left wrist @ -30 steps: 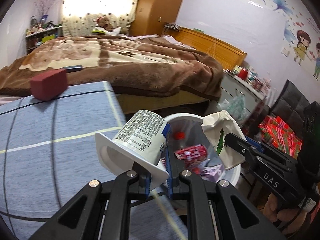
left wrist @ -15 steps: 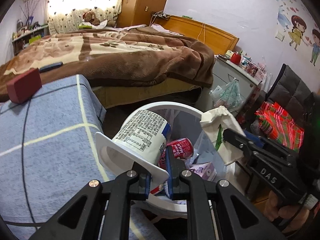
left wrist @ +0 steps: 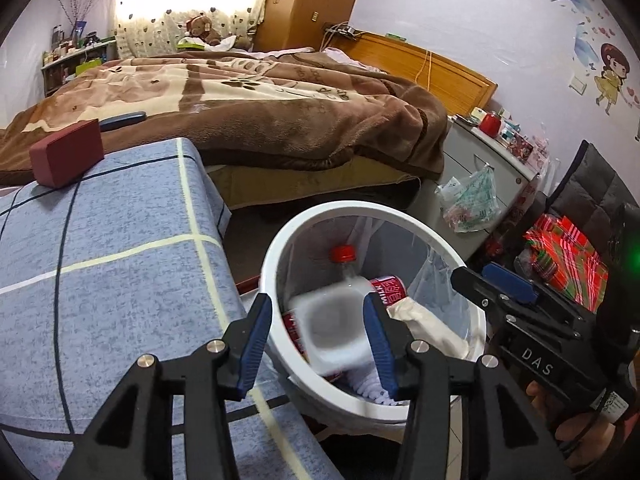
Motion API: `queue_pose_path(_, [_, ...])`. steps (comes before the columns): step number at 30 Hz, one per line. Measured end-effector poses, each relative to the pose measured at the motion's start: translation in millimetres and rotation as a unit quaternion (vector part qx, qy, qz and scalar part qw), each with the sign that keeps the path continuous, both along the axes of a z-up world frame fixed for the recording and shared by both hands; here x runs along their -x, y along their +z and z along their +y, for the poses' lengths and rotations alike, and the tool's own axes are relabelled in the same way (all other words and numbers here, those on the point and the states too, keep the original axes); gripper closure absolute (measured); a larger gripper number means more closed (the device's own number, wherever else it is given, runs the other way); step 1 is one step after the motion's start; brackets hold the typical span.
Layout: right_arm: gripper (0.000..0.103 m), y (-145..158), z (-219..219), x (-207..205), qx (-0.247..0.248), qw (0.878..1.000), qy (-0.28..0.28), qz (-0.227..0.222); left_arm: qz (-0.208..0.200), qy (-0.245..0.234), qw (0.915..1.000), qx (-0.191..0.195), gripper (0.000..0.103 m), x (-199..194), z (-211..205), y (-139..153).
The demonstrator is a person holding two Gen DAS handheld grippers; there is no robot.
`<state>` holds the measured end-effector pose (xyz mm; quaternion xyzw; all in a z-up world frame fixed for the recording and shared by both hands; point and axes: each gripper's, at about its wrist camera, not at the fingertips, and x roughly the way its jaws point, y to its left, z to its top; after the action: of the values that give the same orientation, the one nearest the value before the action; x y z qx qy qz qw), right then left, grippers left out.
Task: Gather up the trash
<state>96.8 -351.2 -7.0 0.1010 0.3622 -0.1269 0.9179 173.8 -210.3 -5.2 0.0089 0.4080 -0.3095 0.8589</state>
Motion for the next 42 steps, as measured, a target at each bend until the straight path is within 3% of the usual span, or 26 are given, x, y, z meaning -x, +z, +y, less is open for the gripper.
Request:
queue_pose_path(10, [0.051, 5, 25, 10, -0.002, 0.999, 0.035, -0.027, -0.027, 0.06, 0.9978, -0.012, 0.042, 19, 42, 7])
queue_pose_path(20, [0.051, 13, 60, 27, 0.006, 0.995, 0.078, -0.054, -0.088, 0.147, 0.9833, -0.061, 0.039, 62, 91, 12])
queue_pose_path(26, [0.051, 8, 78, 33, 0.005, 0.994, 0.095, -0.053, -0.099, 0.179, 0.9768, -0.063, 0.039, 84, 116, 11])
queue_pose_path(35, [0.051, 12, 85, 44, 0.014, 0.993, 0.097, -0.061, -0.108, 0.198, 0.9727, -0.055, 0.034, 107, 127, 10])
queue_pose_path(42, [0.051, 9, 93, 51, 0.03, 0.992, 0.102, -0.063, -0.122, 0.216, 0.9656, -0.079, 0.034, 115, 122, 6])
